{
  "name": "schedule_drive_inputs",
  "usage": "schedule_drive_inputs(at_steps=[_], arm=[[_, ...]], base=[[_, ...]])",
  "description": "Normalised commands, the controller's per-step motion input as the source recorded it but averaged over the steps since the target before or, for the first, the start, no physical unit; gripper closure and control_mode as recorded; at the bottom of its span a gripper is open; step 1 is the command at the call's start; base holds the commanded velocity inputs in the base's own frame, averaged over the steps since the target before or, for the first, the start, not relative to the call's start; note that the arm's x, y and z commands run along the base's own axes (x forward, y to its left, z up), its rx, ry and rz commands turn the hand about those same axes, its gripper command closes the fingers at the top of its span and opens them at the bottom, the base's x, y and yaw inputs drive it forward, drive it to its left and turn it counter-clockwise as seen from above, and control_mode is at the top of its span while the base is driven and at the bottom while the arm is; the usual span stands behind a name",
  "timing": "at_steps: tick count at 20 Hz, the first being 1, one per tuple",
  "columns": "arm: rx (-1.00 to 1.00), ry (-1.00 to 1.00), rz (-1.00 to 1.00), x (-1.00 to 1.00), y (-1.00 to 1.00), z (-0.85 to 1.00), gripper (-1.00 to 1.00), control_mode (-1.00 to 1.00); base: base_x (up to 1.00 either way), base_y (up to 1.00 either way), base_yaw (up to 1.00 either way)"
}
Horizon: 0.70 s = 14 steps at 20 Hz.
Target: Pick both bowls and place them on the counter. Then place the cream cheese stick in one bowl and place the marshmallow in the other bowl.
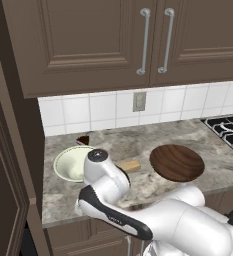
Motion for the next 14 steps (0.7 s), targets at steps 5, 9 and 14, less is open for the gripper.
schedule_drive_inputs(at_steps=[5, 9, 14], arm=[[0.00, 0.00, 0.00, 0.05, 0.03, -0.26, -1.00, -1.00], [0.01, -0.03, 0.00, 0.02, 0.02, -0.17, -1.00, -1.00], [0.01, -0.02, 0.00, 0.06, 0.22, -0.05, -1.00, -1.00]], base=[[0.00, 0.00, 0.00], [0.00, 0.00, 0.00], [0.00, 0.00, 0.00]])
